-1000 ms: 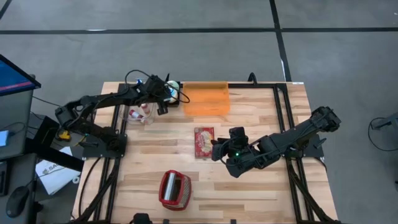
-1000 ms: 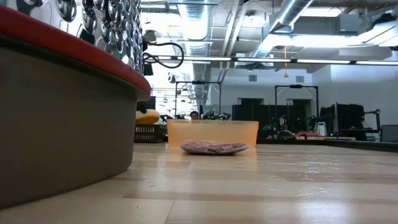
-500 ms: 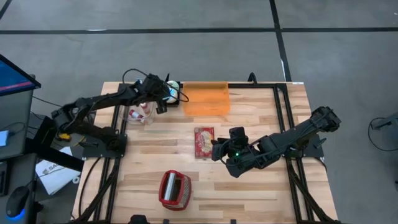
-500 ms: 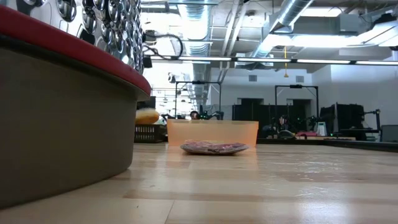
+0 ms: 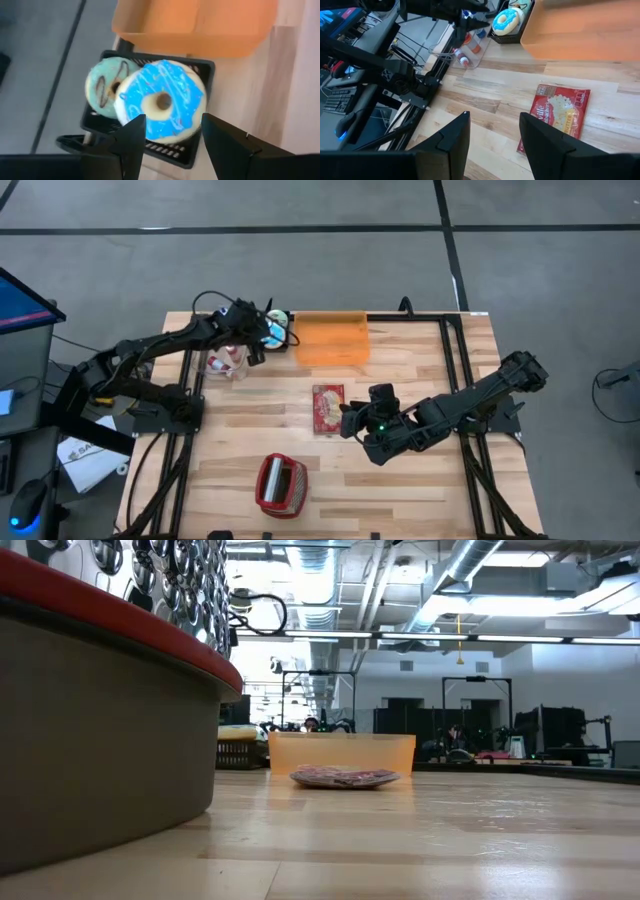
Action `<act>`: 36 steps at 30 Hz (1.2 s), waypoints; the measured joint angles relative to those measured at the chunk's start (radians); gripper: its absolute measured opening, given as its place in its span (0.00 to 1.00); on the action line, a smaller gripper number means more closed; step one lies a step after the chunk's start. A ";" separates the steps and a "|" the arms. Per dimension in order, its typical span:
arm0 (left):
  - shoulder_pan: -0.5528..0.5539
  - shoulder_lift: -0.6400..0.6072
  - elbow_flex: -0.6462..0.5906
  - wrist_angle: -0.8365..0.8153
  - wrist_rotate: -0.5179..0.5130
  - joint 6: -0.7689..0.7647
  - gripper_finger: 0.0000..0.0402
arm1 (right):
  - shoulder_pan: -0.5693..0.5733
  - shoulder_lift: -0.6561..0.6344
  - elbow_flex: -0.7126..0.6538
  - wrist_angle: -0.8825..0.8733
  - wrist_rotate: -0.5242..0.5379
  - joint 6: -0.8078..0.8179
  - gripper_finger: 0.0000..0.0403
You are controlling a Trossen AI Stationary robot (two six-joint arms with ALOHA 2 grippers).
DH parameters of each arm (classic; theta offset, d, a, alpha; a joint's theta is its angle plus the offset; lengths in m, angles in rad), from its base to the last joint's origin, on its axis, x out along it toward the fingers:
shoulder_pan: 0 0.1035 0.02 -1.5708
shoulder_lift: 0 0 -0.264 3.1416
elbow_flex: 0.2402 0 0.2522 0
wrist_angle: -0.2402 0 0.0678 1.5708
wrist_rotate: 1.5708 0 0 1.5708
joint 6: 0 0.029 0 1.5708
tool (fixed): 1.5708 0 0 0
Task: Pick & Place Food Item
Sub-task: Put the blue donut into the black bin
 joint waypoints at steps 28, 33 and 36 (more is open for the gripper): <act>-0.008 0.159 -0.037 0.163 -0.151 0.049 0.46 | 0.022 0.031 0.000 -0.052 -0.021 0.093 0.41; -0.019 0.132 -0.037 0.127 -0.166 0.048 0.46 | 0.033 0.046 -0.002 -0.059 -0.027 0.119 0.41; -0.036 0.082 -0.037 0.127 -0.173 0.043 0.46 | 0.036 0.045 0.000 -0.050 -0.021 0.121 0.41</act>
